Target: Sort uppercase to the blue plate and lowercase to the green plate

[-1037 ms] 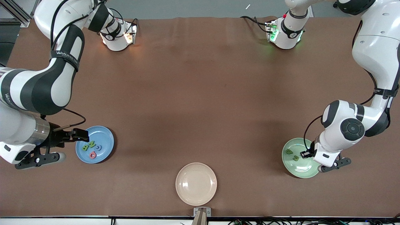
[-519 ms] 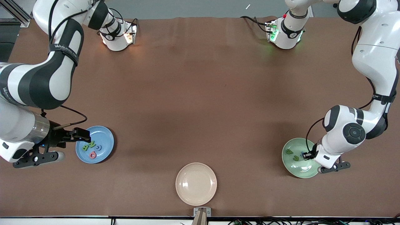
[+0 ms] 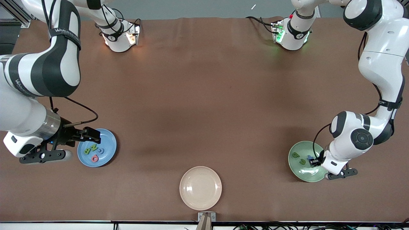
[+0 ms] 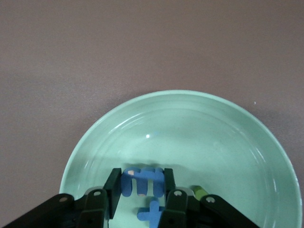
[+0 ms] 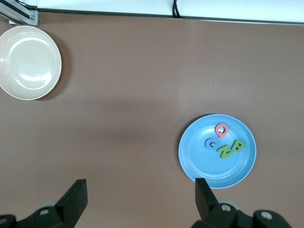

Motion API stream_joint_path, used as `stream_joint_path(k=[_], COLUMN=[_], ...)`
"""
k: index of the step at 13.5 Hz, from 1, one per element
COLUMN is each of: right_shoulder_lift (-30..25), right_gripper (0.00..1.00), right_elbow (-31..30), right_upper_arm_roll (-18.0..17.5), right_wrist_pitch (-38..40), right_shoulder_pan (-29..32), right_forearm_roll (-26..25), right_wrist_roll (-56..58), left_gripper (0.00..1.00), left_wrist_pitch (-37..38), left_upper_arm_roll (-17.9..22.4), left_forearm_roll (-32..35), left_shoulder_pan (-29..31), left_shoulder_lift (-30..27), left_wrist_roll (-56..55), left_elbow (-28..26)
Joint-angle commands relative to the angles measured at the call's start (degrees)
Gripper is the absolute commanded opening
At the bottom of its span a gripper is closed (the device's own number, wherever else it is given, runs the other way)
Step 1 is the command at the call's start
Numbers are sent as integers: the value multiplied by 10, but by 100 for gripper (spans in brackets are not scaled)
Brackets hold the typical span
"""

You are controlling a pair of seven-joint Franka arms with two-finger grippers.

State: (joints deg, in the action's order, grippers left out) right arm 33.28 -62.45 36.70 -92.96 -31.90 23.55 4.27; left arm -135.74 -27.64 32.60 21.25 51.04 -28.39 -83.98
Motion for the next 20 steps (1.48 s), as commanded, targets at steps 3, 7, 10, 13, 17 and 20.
stream_joint_path(k=[3, 7, 10, 13, 17, 20], right_shoulder_lift=[-105, -173, -223, -255, -284, -304], right_gripper=[100, 100, 100, 100, 100, 100], right_elbow=[-87, -142, -181, -201, -219, -232], right_upper_arm_roll=[-183, -340, -391, -389, -365, -363], right_wrist_pitch=[-22, -20, -24, -17, -13, -11], right_shoulder_pan=[90, 220, 285, 291, 298, 302], right_forearm_roll=[-132, -197, -201, -209, -219, -219], right_wrist_roll=[-99, -145, -146, -145, -143, -138], left_gripper=[100, 100, 100, 100, 100, 100], left_wrist_pitch=[0, 7, 58, 123, 174, 190], left_upper_arm_roll=[3, -2, -29, -56, -60, -60], left_forearm_roll=[5, 7, 4, -3, -3, -8], left_shoulder_pan=[-6, 2, 6, 15, 20, 20], left_shoulder_lift=[3, -25, -48, -78, -124, -148], left_wrist_roll=[5, 5, 8, 8, 10, 9], left_elbow=[14, 11, 9, 11, 9, 9])
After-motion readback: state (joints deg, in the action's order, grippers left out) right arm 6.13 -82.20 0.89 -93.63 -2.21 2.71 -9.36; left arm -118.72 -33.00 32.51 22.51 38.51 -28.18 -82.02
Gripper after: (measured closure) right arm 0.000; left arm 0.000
